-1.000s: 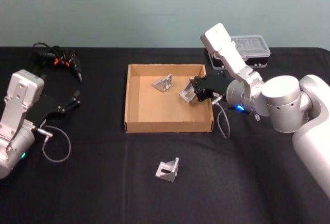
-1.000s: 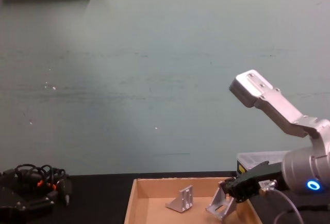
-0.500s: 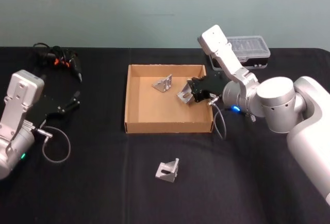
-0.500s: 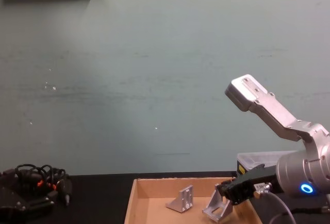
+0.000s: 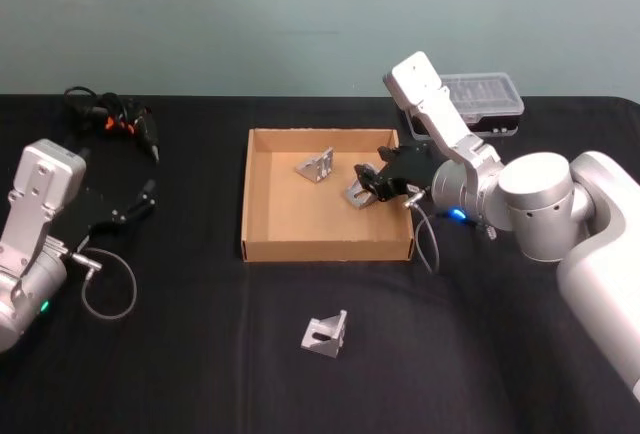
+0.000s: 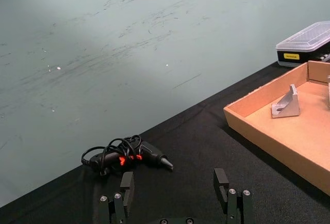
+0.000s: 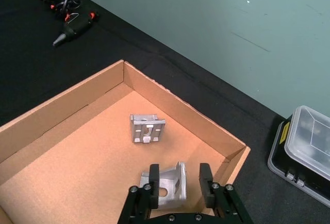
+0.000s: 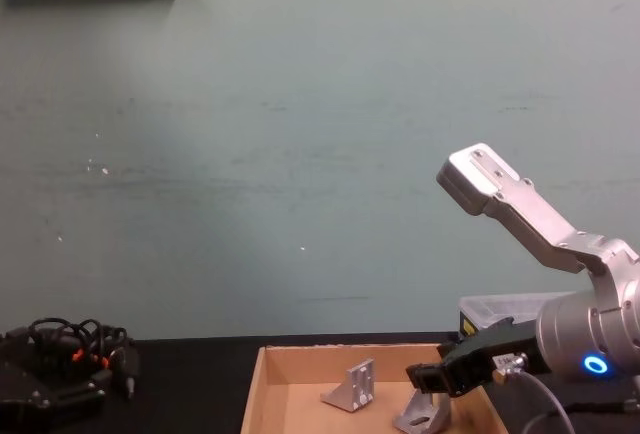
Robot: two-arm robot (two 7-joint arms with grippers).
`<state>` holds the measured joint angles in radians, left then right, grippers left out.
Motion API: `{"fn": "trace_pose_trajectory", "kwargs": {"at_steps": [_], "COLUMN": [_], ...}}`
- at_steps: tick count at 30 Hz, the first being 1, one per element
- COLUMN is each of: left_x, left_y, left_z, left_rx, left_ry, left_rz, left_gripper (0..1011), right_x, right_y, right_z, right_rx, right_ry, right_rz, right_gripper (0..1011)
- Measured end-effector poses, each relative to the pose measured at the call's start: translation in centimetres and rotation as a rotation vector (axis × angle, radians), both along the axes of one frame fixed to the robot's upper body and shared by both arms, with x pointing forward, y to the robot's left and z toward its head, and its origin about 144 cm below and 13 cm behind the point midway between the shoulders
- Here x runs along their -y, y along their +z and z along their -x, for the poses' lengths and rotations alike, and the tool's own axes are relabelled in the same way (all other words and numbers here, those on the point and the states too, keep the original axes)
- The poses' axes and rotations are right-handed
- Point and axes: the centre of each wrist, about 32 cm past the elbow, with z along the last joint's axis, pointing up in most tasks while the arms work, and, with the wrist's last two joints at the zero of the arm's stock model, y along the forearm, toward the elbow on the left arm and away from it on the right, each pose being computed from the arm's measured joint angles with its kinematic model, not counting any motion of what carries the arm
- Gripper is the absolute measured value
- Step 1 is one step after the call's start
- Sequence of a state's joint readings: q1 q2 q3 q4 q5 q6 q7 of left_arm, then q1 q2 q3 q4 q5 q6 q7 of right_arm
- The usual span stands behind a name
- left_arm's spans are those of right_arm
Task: Use one hand to pick up the angle iron from the table and place it into the box.
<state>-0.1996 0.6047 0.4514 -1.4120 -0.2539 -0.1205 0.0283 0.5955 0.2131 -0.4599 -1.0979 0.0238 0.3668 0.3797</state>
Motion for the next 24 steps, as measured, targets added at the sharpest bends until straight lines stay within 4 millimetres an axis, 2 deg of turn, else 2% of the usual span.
{"fn": "trace_pose_trajectory", "kwargs": {"at_steps": [10,11,13,16,17,24], "left_x": [0.0,0.0,0.0,0.0,0.0,0.0], "left_y": [0.0,0.0,0.0,0.0,0.0,0.0], "left_z": [0.0,0.0,0.0,0.0,0.0,0.0], "left_rx": [0.0,0.0,0.0,0.0,0.0,0.0], "left_ry": [0.0,0.0,0.0,0.0,0.0,0.0], "left_rz": [0.0,0.0,0.0,0.0,0.0,0.0], "left_gripper": [1011,1011,1011,1011,1011,1011], "right_x": [0.02,0.03,0.03,0.02,0.02,0.06], "right_y": [-0.01,-0.01,-0.01,0.0,0.0,0.5], "right_z": [0.02,0.02,0.03,0.03,0.03,0.94], "right_rx": [-0.001,-0.001,-0.001,-0.001,0.0,0.026], "right_ry": [0.0,0.0,0.0,0.0,0.0,0.028], "right_rz": [0.0,0.0,-0.001,-0.001,-0.001,-0.01], "right_gripper": [784,784,869,917,969,1004]}}
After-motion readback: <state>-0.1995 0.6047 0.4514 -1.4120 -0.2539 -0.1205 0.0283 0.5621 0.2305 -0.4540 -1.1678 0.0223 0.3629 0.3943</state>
